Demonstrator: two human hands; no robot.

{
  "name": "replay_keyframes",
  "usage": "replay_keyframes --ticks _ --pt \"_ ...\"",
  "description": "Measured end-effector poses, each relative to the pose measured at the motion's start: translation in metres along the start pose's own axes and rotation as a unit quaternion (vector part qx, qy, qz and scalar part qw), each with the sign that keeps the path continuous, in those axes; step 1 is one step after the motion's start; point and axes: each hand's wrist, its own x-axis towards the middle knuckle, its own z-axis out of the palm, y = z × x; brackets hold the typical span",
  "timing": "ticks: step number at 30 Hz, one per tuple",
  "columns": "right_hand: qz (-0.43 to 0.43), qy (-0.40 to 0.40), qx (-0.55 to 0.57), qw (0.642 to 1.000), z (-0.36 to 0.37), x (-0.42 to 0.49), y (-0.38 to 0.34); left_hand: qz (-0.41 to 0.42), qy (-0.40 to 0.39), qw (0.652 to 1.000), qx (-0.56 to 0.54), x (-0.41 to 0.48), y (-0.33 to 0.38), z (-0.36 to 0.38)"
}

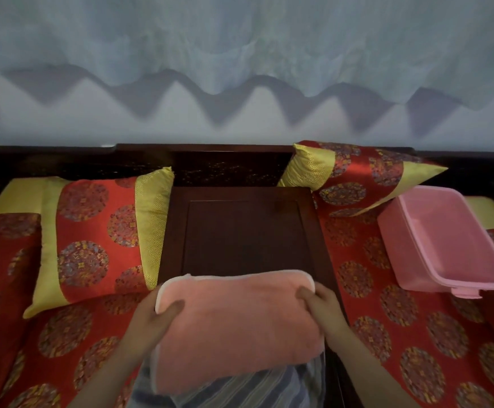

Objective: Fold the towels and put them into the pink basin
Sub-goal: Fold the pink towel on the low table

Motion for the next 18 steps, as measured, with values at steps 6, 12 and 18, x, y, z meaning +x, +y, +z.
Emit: replay_keyframes --ticks 6,12,18 --pt "-0.081 -0.021 0.034 0.996 -0.022 0.020 -0.046 0.101 -0.014 0.992 0.072 0.027 0.021 -0.002" --pt "-0.141 0.046 0.069 0.987 -0.004 0.080 -0.079 0.003 0.045 0.987 -0.156 0.086 0.051 0.002" --pt "-0.156 0.145 -0.093 0.973 0.020 0.131 -0.056 -0.036 0.121 0.986 -0.109 0.169 0.037 0.028"
